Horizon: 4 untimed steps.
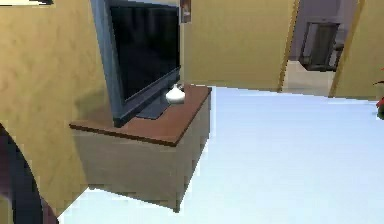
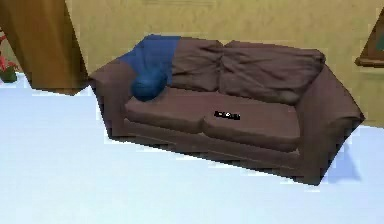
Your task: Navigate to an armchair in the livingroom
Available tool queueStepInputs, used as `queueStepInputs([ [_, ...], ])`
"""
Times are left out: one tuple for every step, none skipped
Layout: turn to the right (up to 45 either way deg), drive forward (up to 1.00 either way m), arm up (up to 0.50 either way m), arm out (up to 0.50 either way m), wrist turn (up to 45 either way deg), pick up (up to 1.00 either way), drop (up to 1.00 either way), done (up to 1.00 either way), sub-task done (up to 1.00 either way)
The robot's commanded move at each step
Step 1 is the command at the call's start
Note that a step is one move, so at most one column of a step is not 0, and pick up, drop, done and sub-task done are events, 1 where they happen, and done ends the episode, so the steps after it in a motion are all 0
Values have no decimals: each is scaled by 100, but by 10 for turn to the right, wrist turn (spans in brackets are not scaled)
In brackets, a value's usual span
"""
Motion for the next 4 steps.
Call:
queueStepInputs([
  [420,0,0,0,0,0,0,0,0],
  [0,5,0,0,0,0,0,0,0],
  [-210,0,0,0,0,0,0,0,0],
  [0,30,0,0,0,0,0,0,0],
])
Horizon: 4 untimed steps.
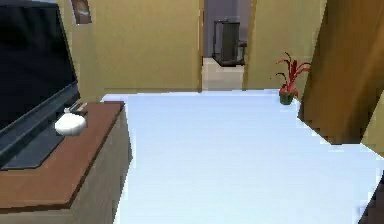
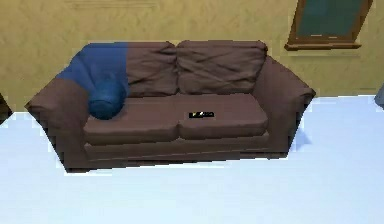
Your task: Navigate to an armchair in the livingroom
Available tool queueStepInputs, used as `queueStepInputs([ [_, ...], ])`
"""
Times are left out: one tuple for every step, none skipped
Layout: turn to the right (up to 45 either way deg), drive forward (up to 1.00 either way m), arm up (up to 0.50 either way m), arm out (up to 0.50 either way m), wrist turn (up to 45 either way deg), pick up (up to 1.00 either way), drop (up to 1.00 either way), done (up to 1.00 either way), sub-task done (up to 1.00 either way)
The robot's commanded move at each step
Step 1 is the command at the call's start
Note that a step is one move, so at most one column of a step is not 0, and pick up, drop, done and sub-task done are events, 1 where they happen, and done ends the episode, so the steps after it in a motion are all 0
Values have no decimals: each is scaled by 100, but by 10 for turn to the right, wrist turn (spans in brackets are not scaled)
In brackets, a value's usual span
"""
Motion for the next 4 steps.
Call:
queueStepInputs([
  [-450,0,0,0,0,0,0,0,0],
  [-450,0,0,0,0,0,0,0,0],
  [-450,0,0,0,0,0,0,0,0],
  [0,0,0,0,0,0,0,100,0],
])
